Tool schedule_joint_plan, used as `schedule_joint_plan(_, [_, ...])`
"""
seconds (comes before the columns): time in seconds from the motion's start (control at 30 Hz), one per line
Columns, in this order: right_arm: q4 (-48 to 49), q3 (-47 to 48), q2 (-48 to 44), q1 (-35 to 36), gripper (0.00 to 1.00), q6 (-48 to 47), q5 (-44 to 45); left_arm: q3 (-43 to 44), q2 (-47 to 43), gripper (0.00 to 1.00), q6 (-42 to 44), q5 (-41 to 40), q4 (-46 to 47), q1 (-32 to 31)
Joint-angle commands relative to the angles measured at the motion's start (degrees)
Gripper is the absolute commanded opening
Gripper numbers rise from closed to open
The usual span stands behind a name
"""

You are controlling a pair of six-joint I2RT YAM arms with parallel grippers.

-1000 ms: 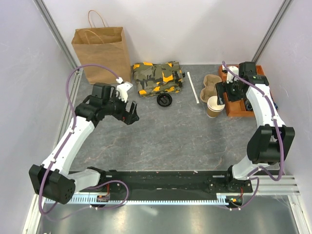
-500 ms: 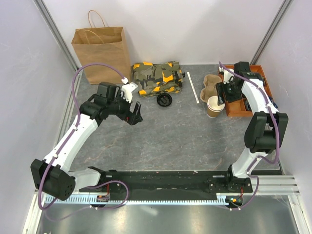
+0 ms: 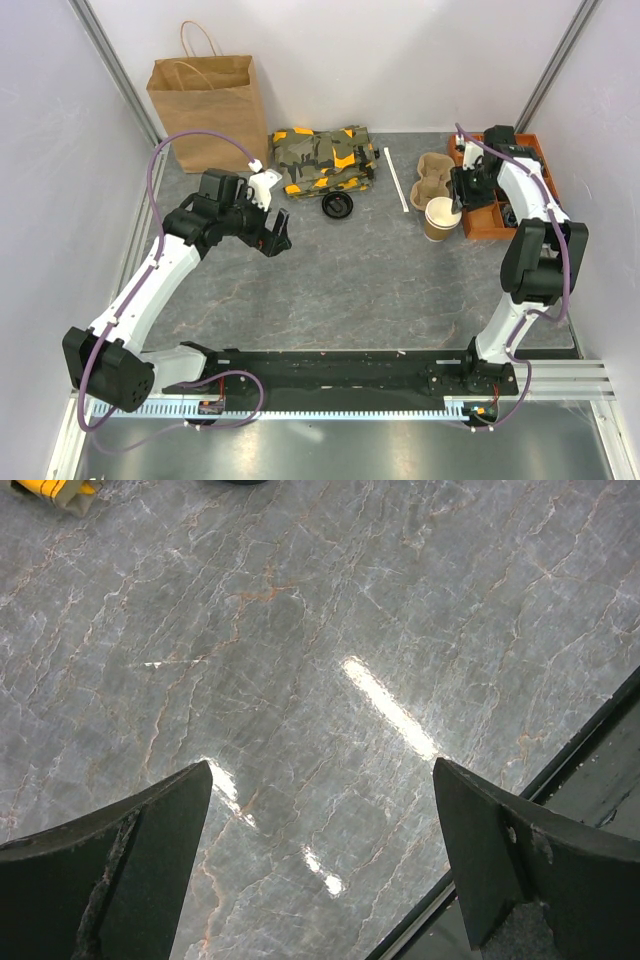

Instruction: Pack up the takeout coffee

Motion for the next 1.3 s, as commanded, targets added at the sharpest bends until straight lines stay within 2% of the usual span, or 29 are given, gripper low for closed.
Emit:
schedule_joint_plan(0.0, [0.0,3.2,1.5,-1.6,0.47,1.6,-3.2,0.2,-1.3,1.0,1.5,-1.4,2.5,-0.2])
schedule_joint_plan(0.2, [-1.1,4.6,2.5,-2.2,0.33,2.2,-6.4,0.0,-1.2,1.0,1.6,-1.4,2.4,-0.2])
schedule_joint_plan(0.3, [-1.6,5.1,2.6,-2.7,0.19,2.5,-8.0,0.4,-0.7,1.0,1.6,-1.5,2.5,-0.2])
schedule_joint_plan(0.33, [-1.9,5.3,2.5,-2.7,0.12,2.5,-8.5,0.6,-0.7,1.0,1.5,-1.5,2.5,-0.2])
schedule_joint_plan(0.43, [-2.9,5.9,1.7,-3.1,0.0,2.4,-9.2,1.3,0.1,1.0,1.3,-0.9,2.7,-0.2])
schedule_joint_plan(0.63, [-5.8,7.5,0.6,-4.2,0.0,1.9,-12.5,4.8,3.6,1.0,-1.9,3.3,5.1,-0.3])
schedule_joint_plan(0.87, [-7.5,5.6,-0.1,-6.6,0.0,1.0,-16.8,8.2,9.6,1.0,-13.1,12.1,12.4,-0.9])
schedule_joint_plan(1.03, [-7.5,6.7,-2.5,-8.3,0.0,1.2,-18.3,9.9,13.8,1.0,-21.0,12.6,19.7,-3.1])
schedule_joint_plan(1.27, [-9.3,14.7,-3.3,-10.4,0.0,2.2,-22.5,10.8,14.8,1.0,-21.3,11.1,22.2,-3.2])
